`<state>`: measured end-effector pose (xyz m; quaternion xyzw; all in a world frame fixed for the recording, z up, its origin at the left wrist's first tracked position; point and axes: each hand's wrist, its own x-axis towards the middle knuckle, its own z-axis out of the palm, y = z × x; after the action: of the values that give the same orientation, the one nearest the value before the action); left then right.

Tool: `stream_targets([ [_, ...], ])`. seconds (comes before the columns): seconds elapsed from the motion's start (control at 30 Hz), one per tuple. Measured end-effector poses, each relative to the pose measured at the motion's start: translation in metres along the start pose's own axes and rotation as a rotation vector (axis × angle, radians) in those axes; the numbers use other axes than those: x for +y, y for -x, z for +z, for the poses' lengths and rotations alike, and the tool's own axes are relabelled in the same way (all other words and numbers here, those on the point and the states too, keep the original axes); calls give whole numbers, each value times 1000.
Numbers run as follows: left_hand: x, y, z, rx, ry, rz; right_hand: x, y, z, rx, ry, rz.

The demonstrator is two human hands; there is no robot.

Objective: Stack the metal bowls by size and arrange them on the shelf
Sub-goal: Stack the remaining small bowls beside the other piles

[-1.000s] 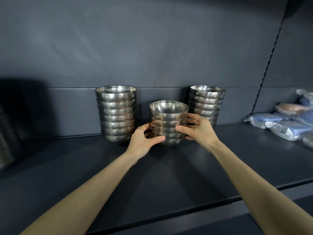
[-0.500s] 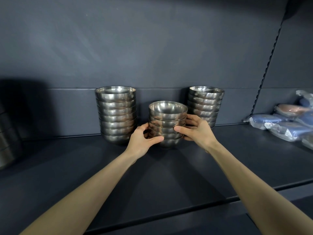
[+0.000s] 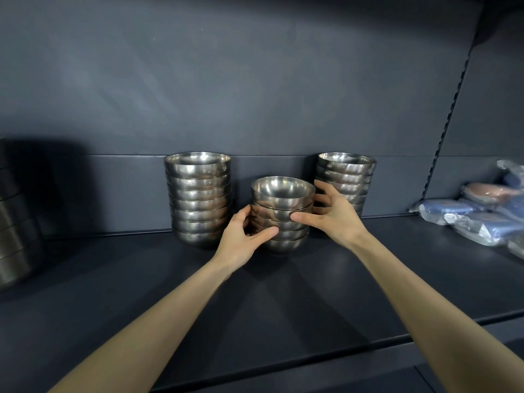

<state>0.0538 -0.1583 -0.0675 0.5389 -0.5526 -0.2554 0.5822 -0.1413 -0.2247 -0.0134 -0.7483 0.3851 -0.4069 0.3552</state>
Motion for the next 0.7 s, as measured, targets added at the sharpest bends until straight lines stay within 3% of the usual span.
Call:
stream_targets([
  [0.7, 6, -5, -1, 36, -29, 12, -2, 0, 3, 44, -12, -7],
])
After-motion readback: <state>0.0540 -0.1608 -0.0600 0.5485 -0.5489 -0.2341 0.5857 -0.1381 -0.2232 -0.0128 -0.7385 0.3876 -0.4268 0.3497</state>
